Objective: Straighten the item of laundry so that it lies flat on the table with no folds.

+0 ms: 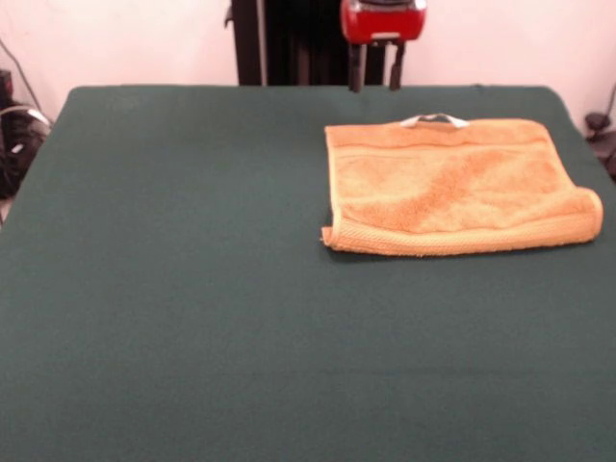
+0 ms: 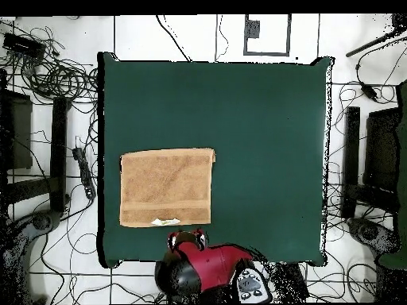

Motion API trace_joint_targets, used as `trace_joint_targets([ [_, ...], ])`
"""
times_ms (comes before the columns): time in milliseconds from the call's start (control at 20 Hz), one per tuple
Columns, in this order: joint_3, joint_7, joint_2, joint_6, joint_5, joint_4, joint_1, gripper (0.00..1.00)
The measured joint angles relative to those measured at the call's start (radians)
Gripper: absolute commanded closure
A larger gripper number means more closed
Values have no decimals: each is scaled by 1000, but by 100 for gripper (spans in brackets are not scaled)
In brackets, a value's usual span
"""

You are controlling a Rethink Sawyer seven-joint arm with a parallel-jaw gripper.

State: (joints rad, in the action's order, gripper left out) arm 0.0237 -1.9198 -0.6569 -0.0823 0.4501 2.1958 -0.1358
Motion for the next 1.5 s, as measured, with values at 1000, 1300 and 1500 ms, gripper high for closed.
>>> trace_joint_targets([
  [1000,8,0,77,-29,-81,-21,61,0],
  [1300,8,0,77,-29,-94,-21,61,0],
  [1500,8,0,77,-29,-95,-21,61,0],
])
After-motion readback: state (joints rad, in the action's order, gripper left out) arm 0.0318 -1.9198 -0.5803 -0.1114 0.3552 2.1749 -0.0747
